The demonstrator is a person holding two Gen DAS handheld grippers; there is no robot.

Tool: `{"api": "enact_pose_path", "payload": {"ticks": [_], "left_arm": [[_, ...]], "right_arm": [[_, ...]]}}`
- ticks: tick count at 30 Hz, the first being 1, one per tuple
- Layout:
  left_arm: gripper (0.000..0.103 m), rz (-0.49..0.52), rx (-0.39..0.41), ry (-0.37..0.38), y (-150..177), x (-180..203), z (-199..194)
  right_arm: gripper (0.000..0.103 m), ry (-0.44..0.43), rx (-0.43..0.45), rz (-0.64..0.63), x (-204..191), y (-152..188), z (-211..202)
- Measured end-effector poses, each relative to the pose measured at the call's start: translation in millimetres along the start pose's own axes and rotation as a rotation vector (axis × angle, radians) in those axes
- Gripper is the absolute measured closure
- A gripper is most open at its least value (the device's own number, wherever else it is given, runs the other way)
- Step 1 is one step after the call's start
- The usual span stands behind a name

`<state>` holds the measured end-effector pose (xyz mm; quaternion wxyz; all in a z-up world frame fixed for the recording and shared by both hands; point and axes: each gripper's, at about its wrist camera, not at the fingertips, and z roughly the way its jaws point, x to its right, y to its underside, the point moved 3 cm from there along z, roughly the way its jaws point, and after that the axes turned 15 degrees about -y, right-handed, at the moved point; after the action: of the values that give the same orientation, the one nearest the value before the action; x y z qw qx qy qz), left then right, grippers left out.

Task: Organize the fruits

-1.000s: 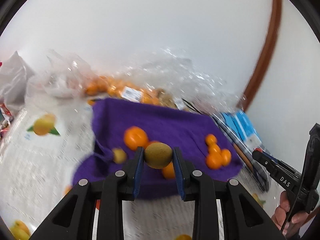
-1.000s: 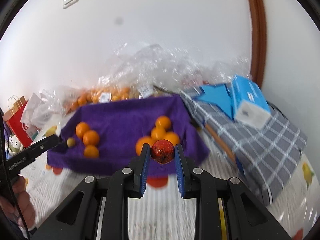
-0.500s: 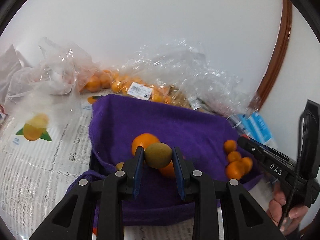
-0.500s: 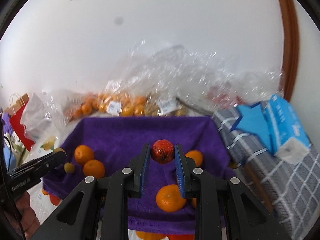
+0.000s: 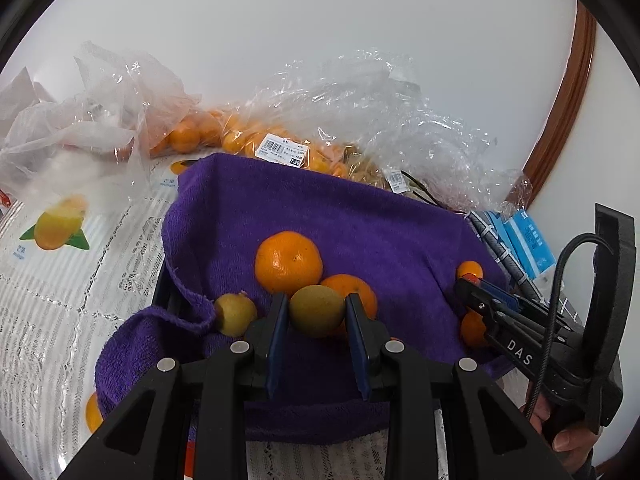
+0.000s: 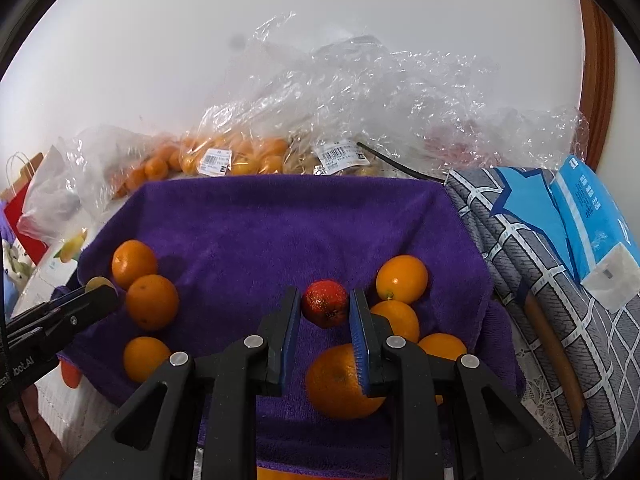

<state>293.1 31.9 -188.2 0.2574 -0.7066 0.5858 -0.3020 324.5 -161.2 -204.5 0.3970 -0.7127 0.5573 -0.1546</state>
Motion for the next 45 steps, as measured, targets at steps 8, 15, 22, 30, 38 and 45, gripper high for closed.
{"api": "enact_pose_path", "payload": {"ticks": [8,15,22,30,38,45], "left_arm": [[0.076,0.007,-0.007,-0.007,0.6,1.4,2.3],[0.070,0.007,-0.007,0.000,-0.2,2.8,3.5],[0.059,-0.001,0.016,-0.007,-2.2,2.4,1.2],[0.055,0.015,0.041,-0.013,-2.4,5.8,-3.7],[0.051,0.065,0.030,0.014,-1.0,10.7,-19.1],[0.047,0.041,0.000,0.072,-7.2,10.0,-80.4]], "right_arm": [[0.078,0.016,0.017,0.013,2.3,-0.2,-4.5],[0.066,0.061,0.031,-0.010,-2.3,0.3,-7.8],[0.047,0.068,0.049,-0.016,-3.1,-0.3,-11.3],[0.042,0.043,0.093,0.057,11.0,-1.7,-20.4],[0.037,0.065,0.096,0.086,-6.6,-6.8,-62.2],[0.029,0.118,0.113,0.079,-38.3,1.6,-146.9]]}}
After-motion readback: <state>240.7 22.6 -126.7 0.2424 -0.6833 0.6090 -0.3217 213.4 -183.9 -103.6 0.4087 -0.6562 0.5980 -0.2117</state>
